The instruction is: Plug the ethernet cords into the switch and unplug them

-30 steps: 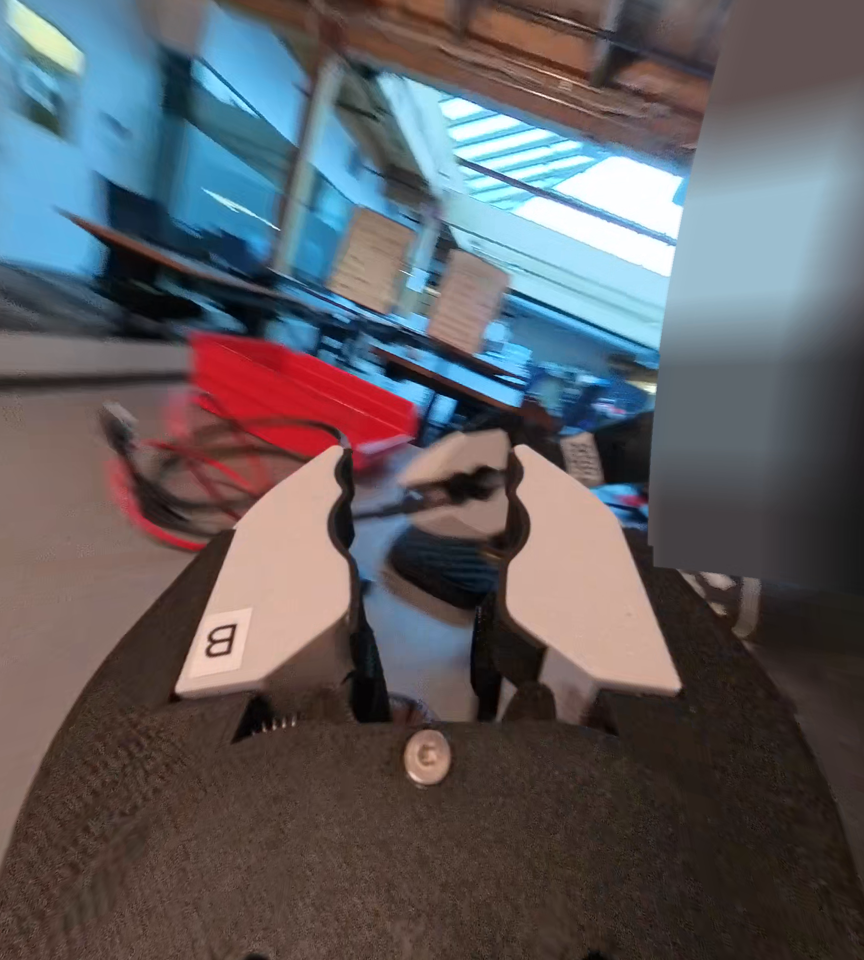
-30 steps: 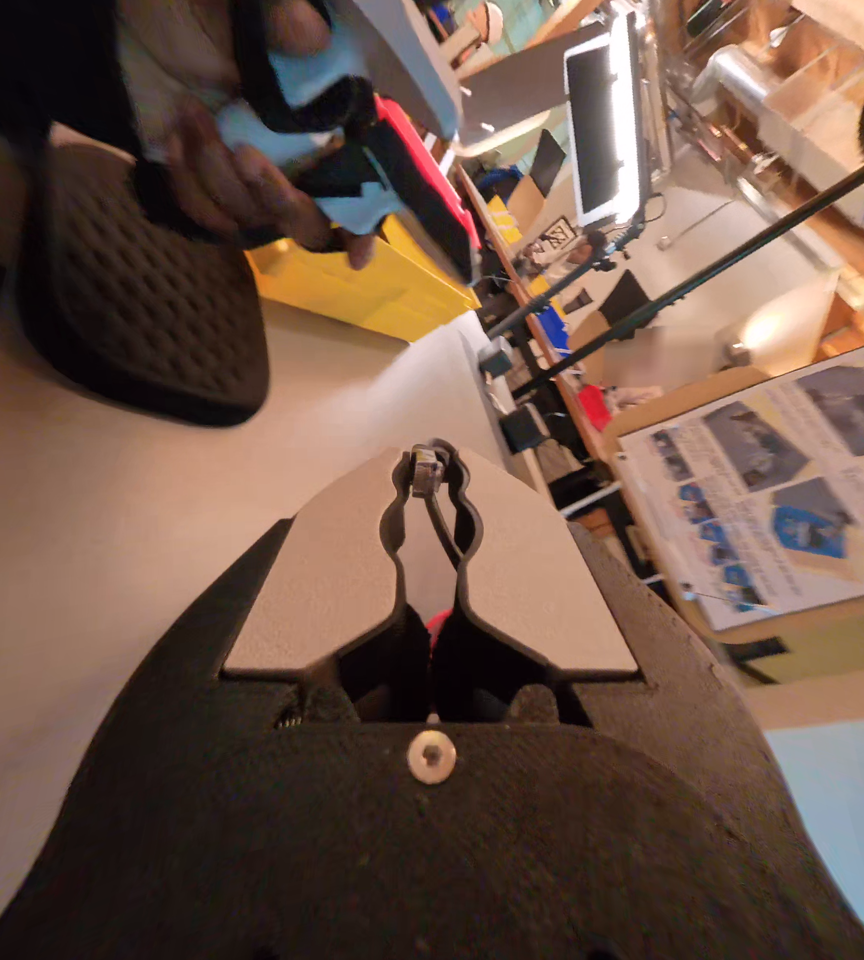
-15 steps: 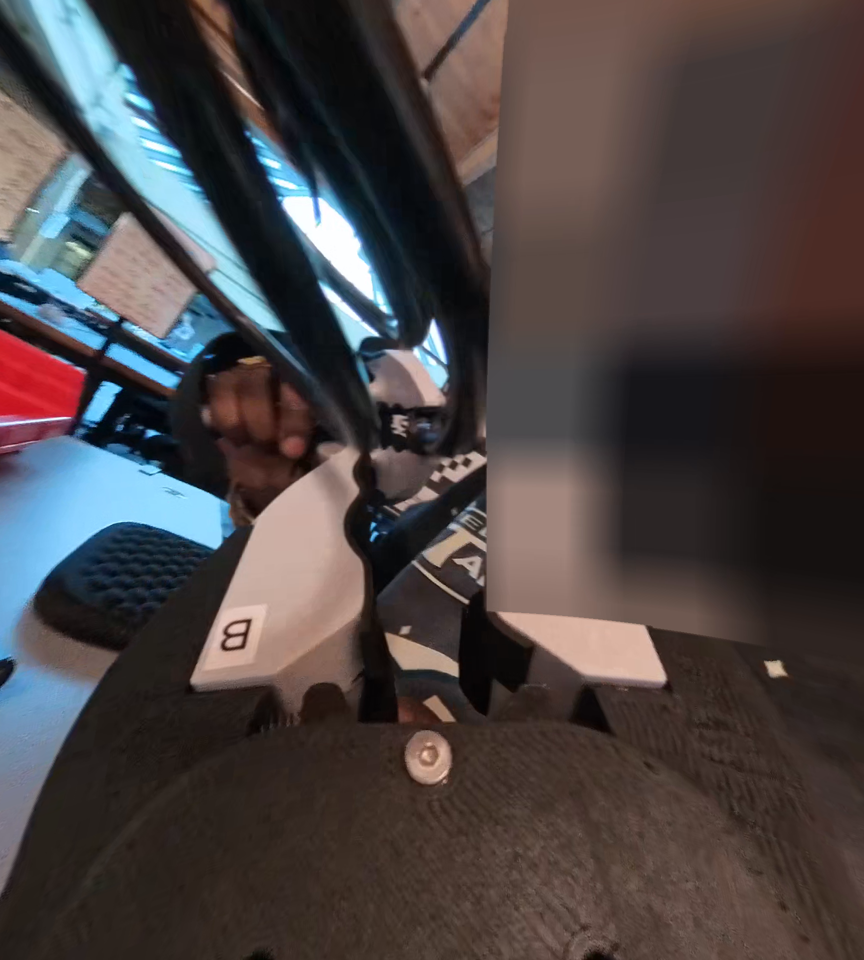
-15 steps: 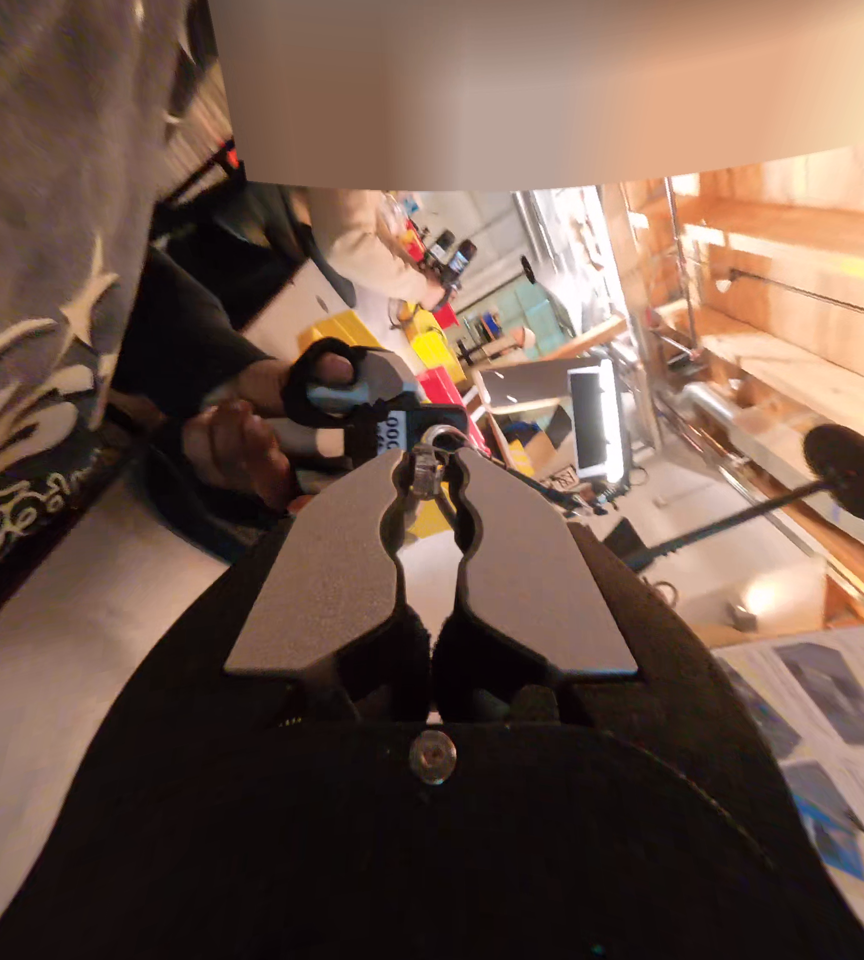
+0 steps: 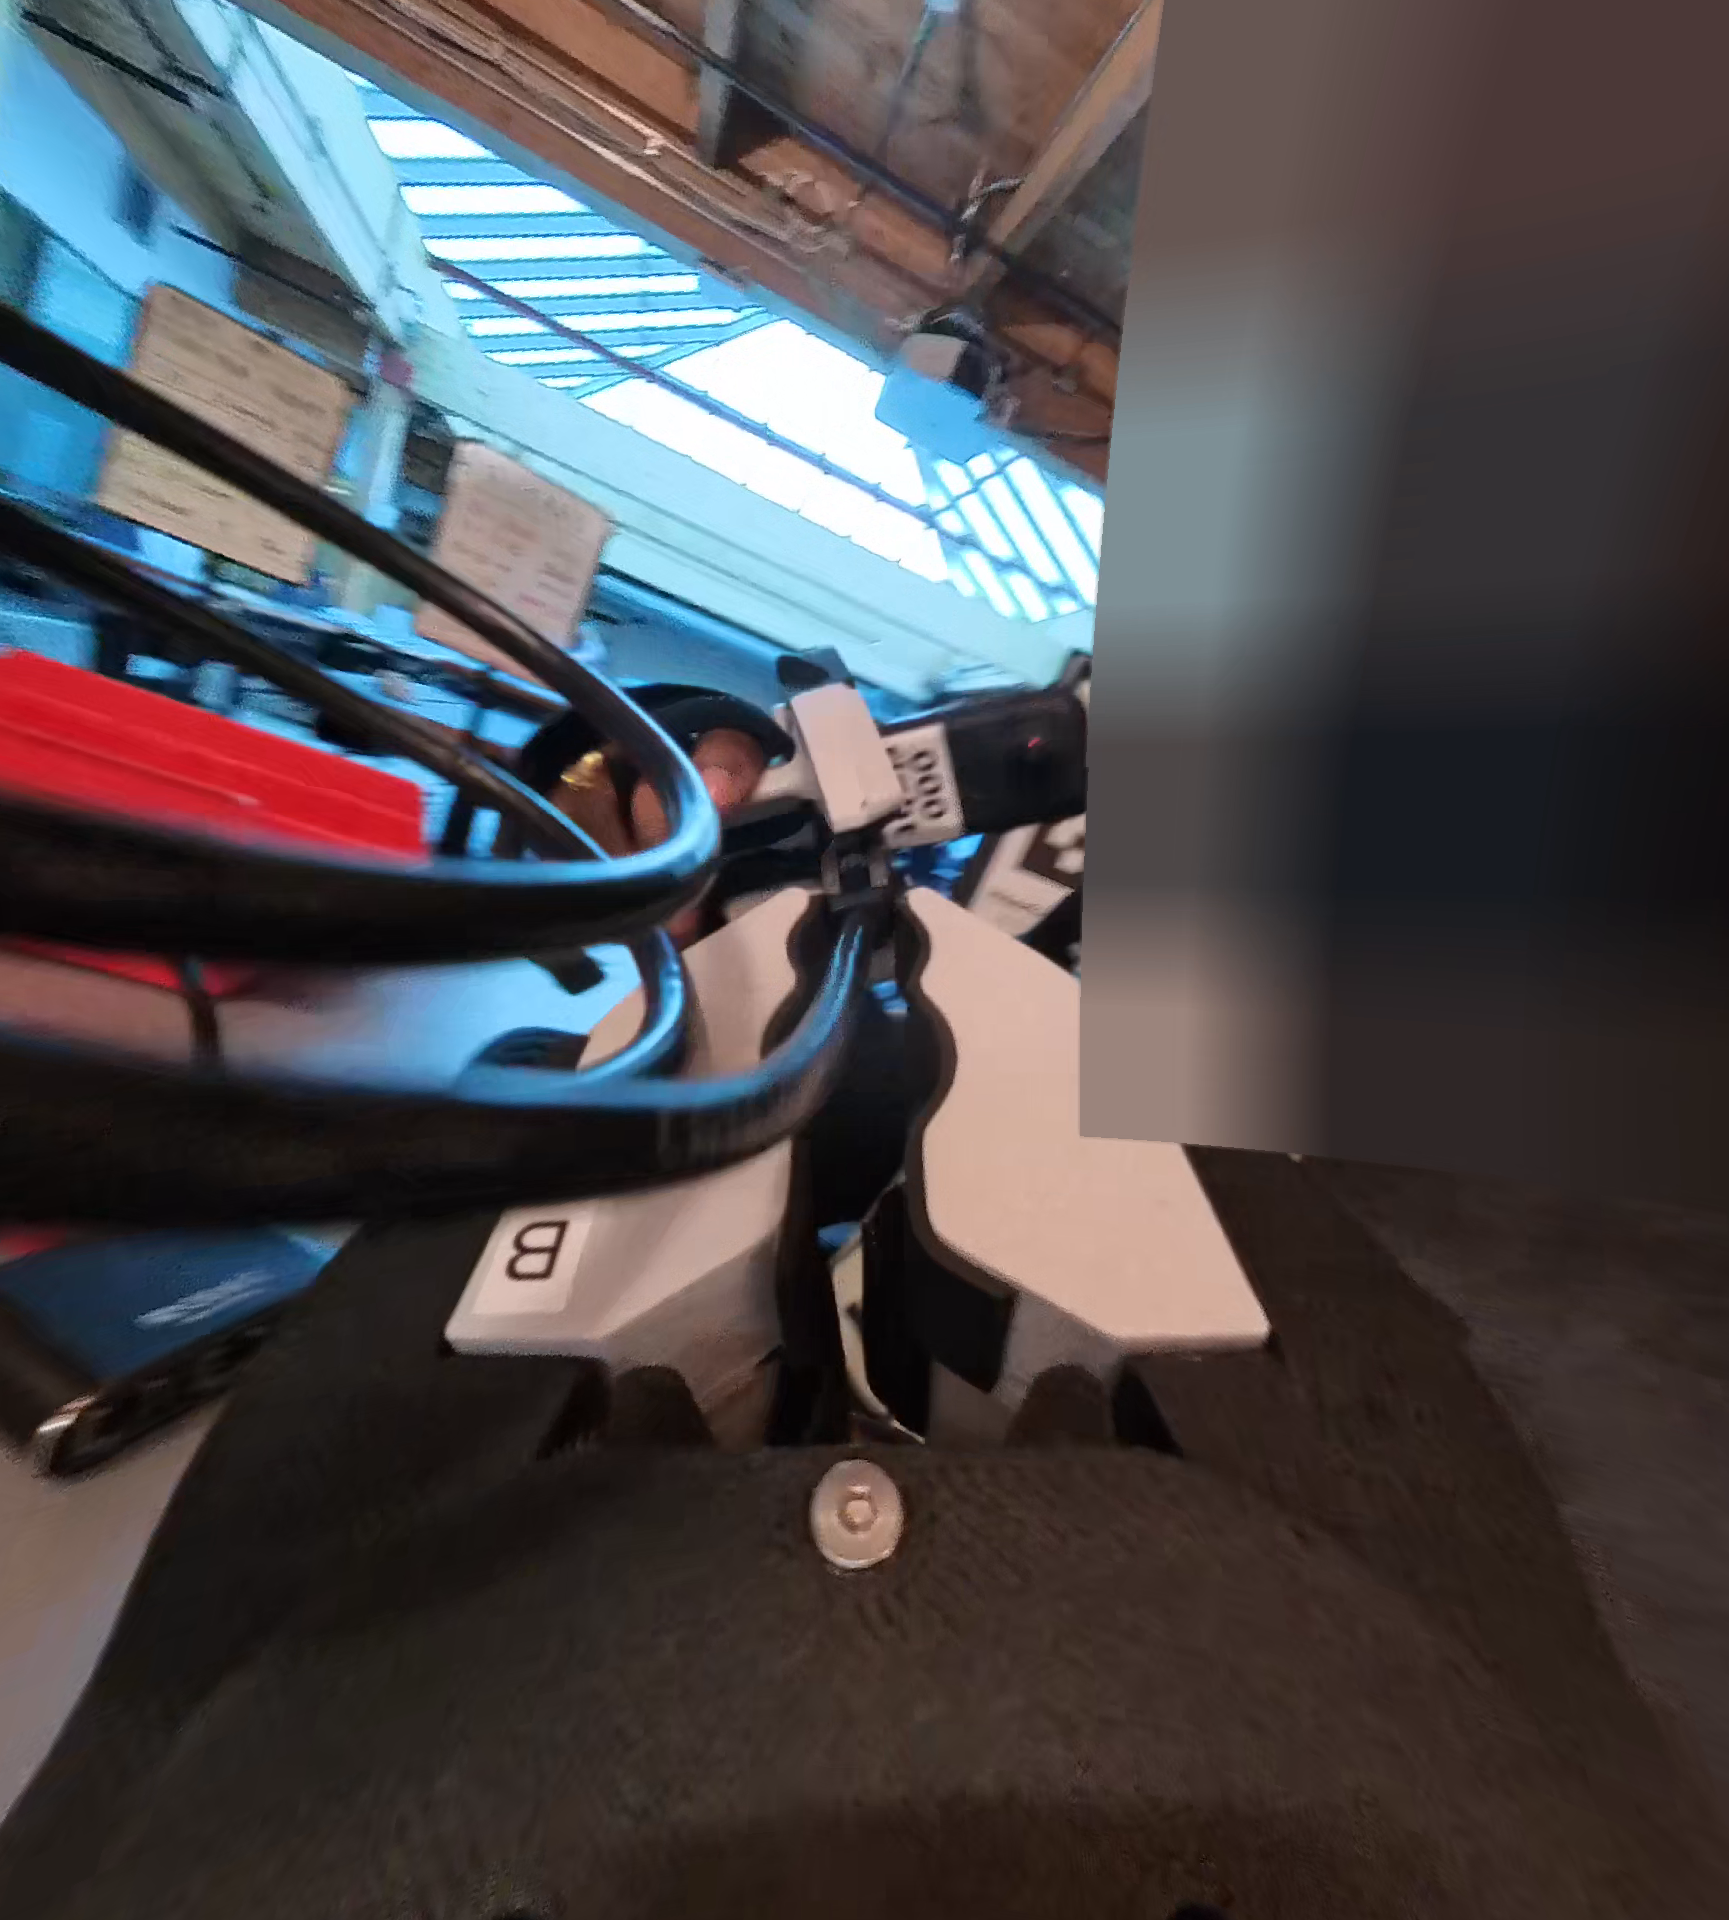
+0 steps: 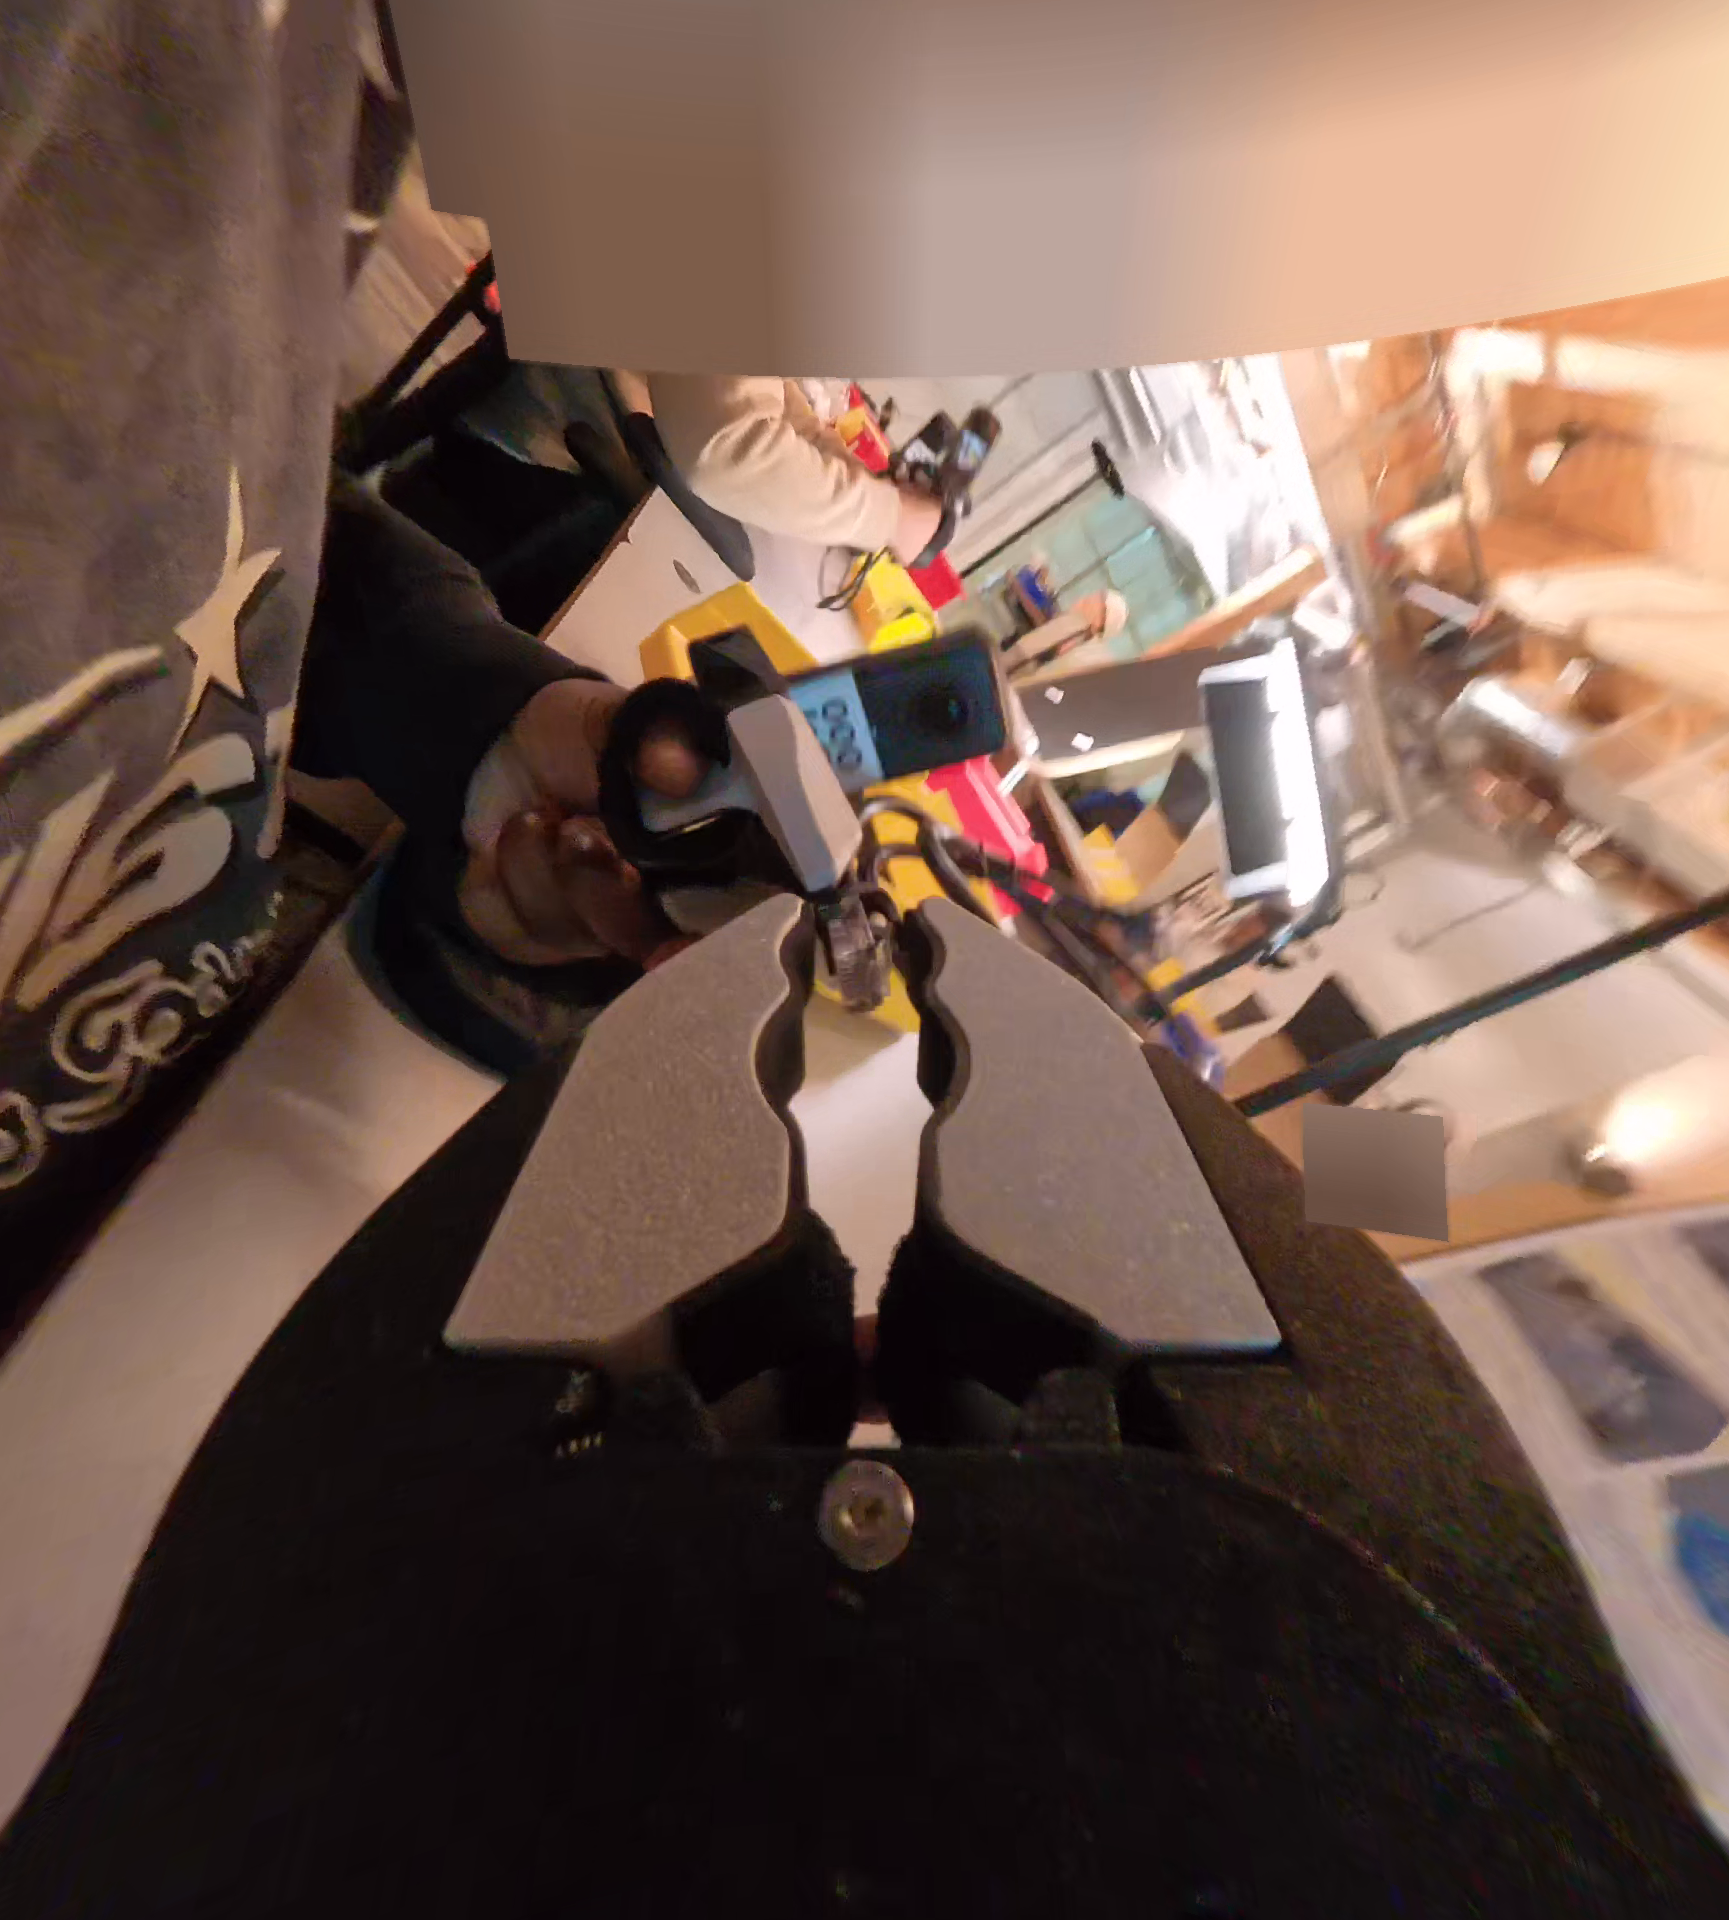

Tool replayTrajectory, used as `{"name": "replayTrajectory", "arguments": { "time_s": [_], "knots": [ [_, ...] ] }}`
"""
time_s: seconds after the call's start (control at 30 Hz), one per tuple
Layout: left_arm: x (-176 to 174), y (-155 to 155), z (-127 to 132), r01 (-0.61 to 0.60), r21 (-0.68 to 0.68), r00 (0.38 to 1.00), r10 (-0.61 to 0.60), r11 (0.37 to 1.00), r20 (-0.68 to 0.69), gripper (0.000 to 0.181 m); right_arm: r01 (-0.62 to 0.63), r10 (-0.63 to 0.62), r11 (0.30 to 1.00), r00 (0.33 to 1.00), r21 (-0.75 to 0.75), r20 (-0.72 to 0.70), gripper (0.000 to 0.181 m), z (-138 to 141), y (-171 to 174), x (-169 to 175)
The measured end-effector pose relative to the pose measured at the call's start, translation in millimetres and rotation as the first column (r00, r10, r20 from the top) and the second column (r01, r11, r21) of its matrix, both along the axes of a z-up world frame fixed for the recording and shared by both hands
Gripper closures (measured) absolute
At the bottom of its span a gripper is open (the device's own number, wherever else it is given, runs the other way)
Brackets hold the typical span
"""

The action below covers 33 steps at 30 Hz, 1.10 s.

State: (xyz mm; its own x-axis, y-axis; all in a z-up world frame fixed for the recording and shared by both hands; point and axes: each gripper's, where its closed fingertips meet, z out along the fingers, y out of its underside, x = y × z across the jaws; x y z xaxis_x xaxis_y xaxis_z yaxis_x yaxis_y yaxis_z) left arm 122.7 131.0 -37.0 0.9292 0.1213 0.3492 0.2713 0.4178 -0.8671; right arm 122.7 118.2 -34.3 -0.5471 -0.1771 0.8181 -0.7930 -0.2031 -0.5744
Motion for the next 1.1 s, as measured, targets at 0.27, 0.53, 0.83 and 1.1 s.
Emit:
{"name": "replayTrajectory", "arguments": {
  "time_s": [0.27,0.53,0.83,1.1],
  "knots": [
    [-36,-53,-5,-0.474,-0.107,0.877,0.459,0.874,-0.139,0.169,0.111,-0.447,0.833,0.713,0.542,0.540,0.125,-71,37,-88],
    [-49,-61,-15,-0.602,-0.172,0.796,0.570,0.780,-0.203,0.168,0.259,-0.869,0.396,0.416,0.881,0.268,0.093,-187,56,-126],
    [-52,-65,-19,-0.659,-0.203,0.750,0.610,0.725,-0.257,0.169,0.275,-0.880,0.401,0.382,0.874,0.284,0.121,-186,39,-135],
    [-66,-69,-29,-0.824,-0.265,0.567,0.716,0.501,-0.407,0.169,0.291,-0.790,0.606,0.330,0.740,0.517,0.122,-146,20,-138]
  ]
}}
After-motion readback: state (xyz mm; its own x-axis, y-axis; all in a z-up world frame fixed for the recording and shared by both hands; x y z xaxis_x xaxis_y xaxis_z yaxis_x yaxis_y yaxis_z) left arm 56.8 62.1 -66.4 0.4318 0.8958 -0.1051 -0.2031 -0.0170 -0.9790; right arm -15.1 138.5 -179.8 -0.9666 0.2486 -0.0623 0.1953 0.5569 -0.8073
